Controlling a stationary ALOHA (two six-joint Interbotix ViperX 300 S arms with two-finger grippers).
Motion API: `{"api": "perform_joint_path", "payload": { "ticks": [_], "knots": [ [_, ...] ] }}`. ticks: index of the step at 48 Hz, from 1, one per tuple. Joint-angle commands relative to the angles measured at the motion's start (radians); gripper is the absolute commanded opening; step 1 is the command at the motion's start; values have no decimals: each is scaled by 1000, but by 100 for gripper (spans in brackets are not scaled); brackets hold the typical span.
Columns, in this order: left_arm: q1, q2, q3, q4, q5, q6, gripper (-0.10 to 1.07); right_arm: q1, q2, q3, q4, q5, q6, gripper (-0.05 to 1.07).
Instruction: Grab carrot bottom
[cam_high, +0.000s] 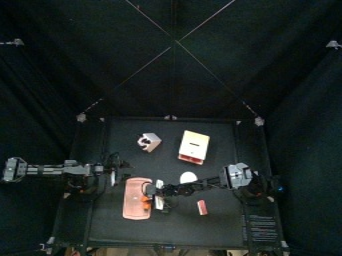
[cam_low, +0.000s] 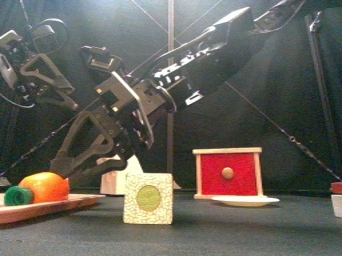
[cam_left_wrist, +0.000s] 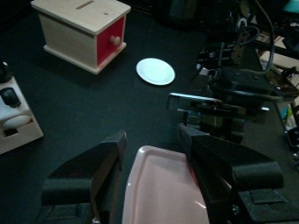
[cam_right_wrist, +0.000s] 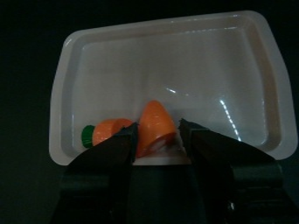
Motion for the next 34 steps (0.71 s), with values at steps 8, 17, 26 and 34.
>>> {"api": "perform_joint_path", "payload": {
  "ticks": [8, 17, 26, 34],
  "knots": [
    [2, 3, -12, 0, -6, 0, 87, -12, -14, -37, 3, 8, 0, 80],
    [3, 3, -12, 2, -5, 0, 87, -14, -6, -44, 3, 9, 0, 80],
    [3, 2, -9, 2, -3, 0, 87, -18, 2, -48, 8, 9, 0, 80],
    [5, 3, -8, 0, -3, 0, 87, -25, 8, -49, 14, 9, 0, 80]
  ]
}}
